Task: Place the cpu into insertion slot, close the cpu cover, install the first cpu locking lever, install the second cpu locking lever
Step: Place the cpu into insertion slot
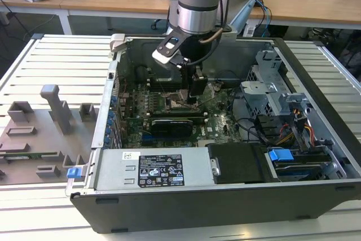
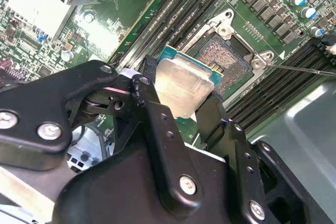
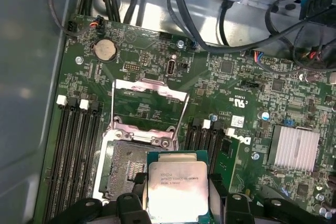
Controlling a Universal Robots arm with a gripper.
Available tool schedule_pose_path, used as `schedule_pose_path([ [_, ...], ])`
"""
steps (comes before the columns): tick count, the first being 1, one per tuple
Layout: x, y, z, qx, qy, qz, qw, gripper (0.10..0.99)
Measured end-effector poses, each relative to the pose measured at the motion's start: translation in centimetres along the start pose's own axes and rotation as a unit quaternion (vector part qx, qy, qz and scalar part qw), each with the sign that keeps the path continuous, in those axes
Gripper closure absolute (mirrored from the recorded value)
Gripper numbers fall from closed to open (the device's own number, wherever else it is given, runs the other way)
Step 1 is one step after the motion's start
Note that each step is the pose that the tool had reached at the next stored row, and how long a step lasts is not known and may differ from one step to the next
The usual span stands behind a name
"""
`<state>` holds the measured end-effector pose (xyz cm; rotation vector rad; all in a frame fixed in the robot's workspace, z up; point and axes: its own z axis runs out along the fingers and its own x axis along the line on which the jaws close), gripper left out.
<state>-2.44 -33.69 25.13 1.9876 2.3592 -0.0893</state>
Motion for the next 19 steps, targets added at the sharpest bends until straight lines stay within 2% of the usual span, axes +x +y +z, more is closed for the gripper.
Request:
schedule_pose_path([
  [9, 0.0, 0.0, 0.01, 0.0023, -0.0017, 0.025, 0.9997, 0.541],
  [19, 0.0, 0.0, 0.04, 0.0054, -0.0039, 0.058, 0.9983, 0.541],
])
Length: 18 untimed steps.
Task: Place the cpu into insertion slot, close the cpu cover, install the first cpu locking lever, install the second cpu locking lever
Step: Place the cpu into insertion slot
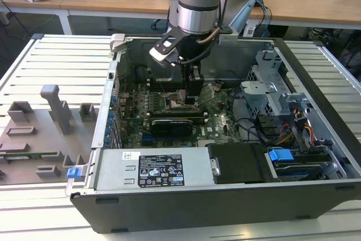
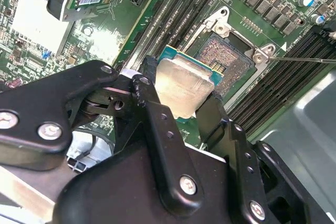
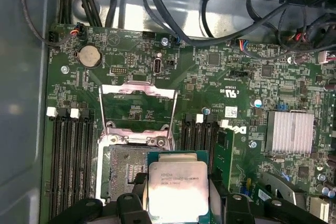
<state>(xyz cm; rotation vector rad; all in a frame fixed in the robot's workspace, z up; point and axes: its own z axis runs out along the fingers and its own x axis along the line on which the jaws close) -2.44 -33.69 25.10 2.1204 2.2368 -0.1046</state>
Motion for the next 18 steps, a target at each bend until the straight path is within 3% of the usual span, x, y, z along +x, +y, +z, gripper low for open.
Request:
schedule_pose_path([
  [4, 0.0, 0.0, 0.02, 0.0023, -0.0031, 0.023, 0.9997, 0.541],
  [7, 0.0, 0.0, 0.02, 0.0023, -0.003, 0.024, 0.9997, 0.541],
  [8, 0.0, 0.01, 0.03, 0.002, 0.0059, 0.024, 0.9997, 0.541],
  [9, 0.01, 0.0, 0.03, 0.0015, 0.023, 0.024, 0.9995, 0.541],
  [10, 0.01, -0.01, 0.04, 0.0012, 0.0326, 0.024, 0.9992, 0.541],
  [15, 0.73, 0.04, 0.21, 0.0012, 0.0345, 0.024, 0.9991, 0.541],
  [18, 1.04, 0.03, 0.77, 0.0012, 0.0345, 0.024, 0.9991, 0.541],
])
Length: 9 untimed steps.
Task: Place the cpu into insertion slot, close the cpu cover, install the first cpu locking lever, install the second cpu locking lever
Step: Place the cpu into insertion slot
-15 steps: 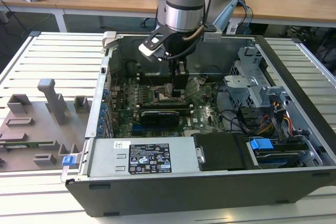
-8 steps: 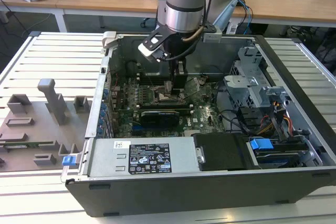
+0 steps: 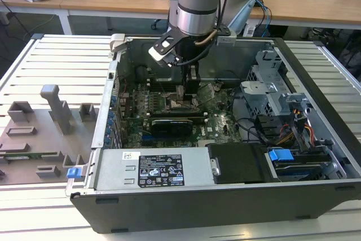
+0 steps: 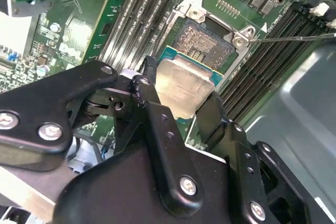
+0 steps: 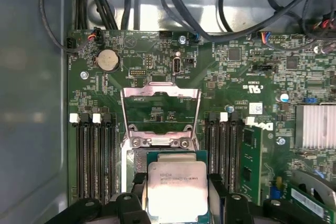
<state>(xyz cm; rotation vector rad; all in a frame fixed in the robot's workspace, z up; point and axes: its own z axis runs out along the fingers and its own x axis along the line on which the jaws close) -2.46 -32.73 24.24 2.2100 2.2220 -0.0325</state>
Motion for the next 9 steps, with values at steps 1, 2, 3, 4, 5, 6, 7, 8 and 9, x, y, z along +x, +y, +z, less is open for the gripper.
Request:
schedule_pose_path([
  [1, 0.03, 0.0, 0.18, 0.0, 0.0, 0.0, 1.0, 0.541],
  [2, 0.06, 0.0, 0.43, 0.0, 0.0, 0.0, 1.0, 0.541],
  [3, 0.08, -0.01, 0.62, 0.0, 0.0, 0.0, 1.0, 0.541],
  [4, 0.11, -0.02, 0.86, 0.0, 0.0, 0.0, 1.0, 0.541],
  [5, 0.14, -0.03, 1.0, 0.0, 0.0001, 0.0, 1.0, 0.541],
  [6, 0.18, -0.05, 1.21, -0.0001, 0.0001, 0.0, 1.0, 0.541],
  [7, 0.21, -0.07, 1.31, 0.0, 0.0, 0.0, 1.0, 0.541],
  [8, 0.24, -0.11, 1.44, 0.0, 0.0001, 0.0, 1.0, 0.541],
  [9, 0.28, -0.16, 1.54, 0.0, 0.0001, 0.0, 1.0, 0.541],
])
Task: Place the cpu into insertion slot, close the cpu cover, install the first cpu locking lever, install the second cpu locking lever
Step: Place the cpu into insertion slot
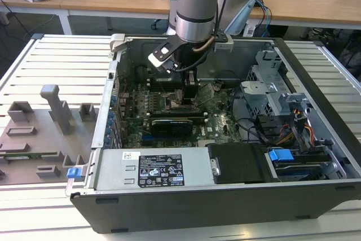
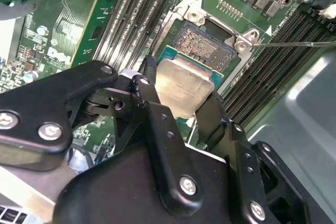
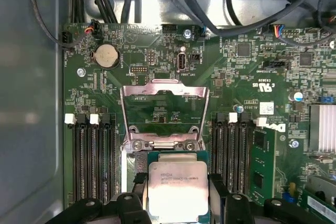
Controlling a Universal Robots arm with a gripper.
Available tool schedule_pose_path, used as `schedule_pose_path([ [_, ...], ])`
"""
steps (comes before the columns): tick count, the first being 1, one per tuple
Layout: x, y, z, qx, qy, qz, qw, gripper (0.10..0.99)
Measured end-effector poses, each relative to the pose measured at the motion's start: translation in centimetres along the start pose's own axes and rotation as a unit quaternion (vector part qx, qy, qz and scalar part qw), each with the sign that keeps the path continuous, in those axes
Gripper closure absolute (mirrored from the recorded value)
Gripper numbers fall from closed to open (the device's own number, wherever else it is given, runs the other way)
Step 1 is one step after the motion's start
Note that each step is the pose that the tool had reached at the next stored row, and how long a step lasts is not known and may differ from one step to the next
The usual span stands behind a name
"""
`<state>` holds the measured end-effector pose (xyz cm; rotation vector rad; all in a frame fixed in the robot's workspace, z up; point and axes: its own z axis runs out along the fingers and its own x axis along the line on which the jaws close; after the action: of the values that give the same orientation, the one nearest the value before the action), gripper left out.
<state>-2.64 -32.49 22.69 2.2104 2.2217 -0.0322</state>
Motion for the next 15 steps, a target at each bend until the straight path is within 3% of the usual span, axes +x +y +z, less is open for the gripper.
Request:
schedule_pose_path([
  [9, 0.71, -0.43, 0.81, 0.0, 0.0006, 0.001, 1.0, 0.541],
  [15, 0.74, -0.83, 2.04, 0.0, 0.0006, 0.001, 1.0, 0.541],
])
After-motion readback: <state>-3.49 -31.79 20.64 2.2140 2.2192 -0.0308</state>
